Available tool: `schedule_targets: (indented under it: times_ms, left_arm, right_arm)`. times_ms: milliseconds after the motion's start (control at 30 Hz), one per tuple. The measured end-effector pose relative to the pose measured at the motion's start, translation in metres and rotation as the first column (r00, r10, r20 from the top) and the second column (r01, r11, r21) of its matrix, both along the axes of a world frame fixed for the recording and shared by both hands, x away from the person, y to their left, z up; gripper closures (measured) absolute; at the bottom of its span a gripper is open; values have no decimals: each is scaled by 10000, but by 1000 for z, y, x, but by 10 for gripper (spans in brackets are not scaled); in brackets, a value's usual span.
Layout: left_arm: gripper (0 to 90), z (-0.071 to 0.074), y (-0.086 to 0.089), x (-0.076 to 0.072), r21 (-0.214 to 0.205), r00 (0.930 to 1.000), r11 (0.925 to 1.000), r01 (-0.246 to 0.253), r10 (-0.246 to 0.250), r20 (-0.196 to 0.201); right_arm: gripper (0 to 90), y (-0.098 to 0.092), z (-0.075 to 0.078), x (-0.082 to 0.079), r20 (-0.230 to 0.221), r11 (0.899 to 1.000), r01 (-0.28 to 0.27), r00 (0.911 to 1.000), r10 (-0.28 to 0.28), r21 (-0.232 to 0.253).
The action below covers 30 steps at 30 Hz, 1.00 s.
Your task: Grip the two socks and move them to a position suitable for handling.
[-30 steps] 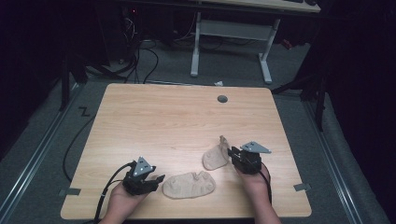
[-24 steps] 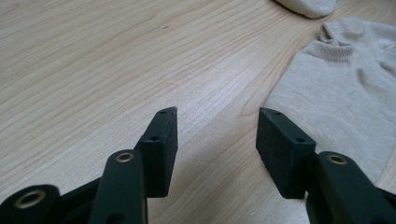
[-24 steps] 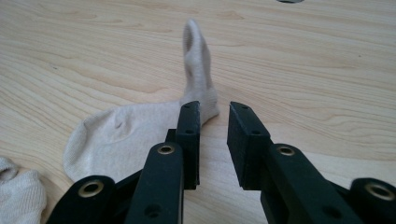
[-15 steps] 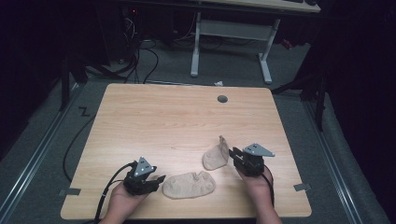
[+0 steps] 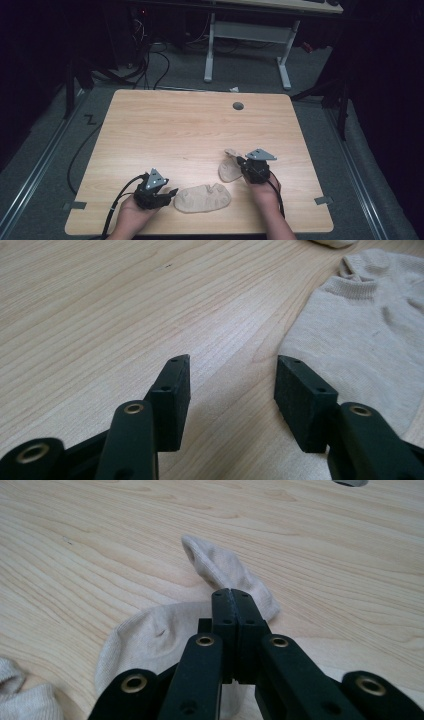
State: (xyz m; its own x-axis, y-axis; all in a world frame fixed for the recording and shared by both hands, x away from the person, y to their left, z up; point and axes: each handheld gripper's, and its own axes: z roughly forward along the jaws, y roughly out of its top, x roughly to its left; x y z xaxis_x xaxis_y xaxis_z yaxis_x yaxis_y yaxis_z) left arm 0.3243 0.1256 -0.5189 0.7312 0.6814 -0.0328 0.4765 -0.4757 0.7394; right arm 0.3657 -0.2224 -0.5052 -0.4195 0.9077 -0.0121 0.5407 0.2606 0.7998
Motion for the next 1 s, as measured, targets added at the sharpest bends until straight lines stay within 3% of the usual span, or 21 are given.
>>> schedule_targets:
  times_ms: [167, 400, 567, 1000]
  left_arm:
    - [490, 1, -1, -1, 6, 10000, 10000, 45, -45, 24]
    - [490, 0, -1, -1, 28, 10000, 10000, 74, -74, 4]
    - [489, 0, -1, -1, 30, 10000, 10000, 84, -84, 11]
    - [489, 0, -2, -1, 54, 10000, 10000, 74, -74, 8]
  right_arm:
    - [894, -4, 0, -1, 55, 9999, 165, 9998, -164, -40]
    - [775, 0, -3, 0, 6, 9996, 100, 10000, -99, -260]
    - [752, 1, -3, 1, 45, 9996, 157, 9999, -156, -249]
    - [702, 18, 2, 1, 211, 9991, -369, 9991, 374, -230]
